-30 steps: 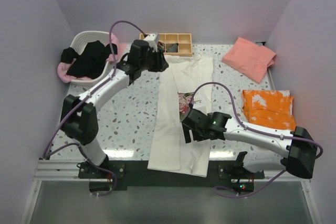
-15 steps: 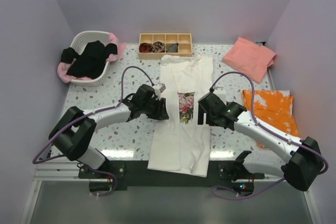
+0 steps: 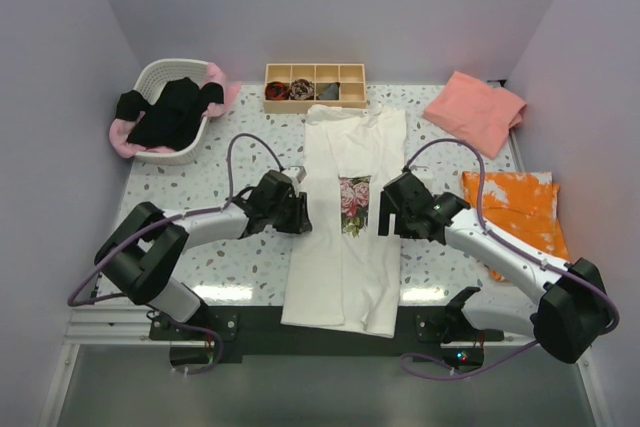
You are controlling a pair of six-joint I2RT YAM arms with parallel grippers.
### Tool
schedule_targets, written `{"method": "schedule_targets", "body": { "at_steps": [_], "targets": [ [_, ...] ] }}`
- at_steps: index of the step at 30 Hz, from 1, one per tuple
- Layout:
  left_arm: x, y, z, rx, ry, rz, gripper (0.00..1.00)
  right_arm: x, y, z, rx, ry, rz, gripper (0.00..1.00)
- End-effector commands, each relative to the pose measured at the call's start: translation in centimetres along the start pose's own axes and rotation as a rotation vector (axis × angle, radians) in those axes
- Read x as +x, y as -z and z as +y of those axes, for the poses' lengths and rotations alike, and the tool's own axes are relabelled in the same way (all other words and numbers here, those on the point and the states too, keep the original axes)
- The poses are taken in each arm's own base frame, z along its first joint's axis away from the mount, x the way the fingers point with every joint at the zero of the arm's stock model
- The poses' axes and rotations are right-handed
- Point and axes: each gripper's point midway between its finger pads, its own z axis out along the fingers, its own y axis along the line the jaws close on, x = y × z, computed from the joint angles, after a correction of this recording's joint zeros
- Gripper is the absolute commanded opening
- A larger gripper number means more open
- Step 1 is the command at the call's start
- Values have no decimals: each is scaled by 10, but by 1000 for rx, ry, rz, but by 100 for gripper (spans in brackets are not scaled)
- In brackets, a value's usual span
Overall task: Fold and stack the t-shirts
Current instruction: Grab the bottom of the folded rectangular tshirt with both arms
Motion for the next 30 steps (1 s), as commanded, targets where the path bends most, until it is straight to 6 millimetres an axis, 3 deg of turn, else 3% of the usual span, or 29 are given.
{"method": "schedule_targets", "body": {
  "at_steps": [1,4,9,12,16,19,24,30],
  "targets": [
    [31,5,36,-154,47,53,40,-2,-2,7,-34,5,1,98],
    [35,12,43,-194,55,44,40,4,-4,9,-49,17,28,98],
    [19,32,38,-195,44,-23,39,21,3,37,-235,-1,91,98],
    [-5,44,14,-109,12,-77,40,25,5,39,-270,-30,85,98],
    [-34,64,-36,44,-76,-127,40,17,7,44,-299,-30,41,98],
    [-33,72,-80,229,-152,-96,41,13,-1,44,-265,-13,41,98],
    [11,81,-143,515,-257,62,41,-16,-13,30,-94,20,-9,99],
    [52,86,-172,637,-327,175,41,-58,-17,10,45,8,-70,99]
  ]
}}
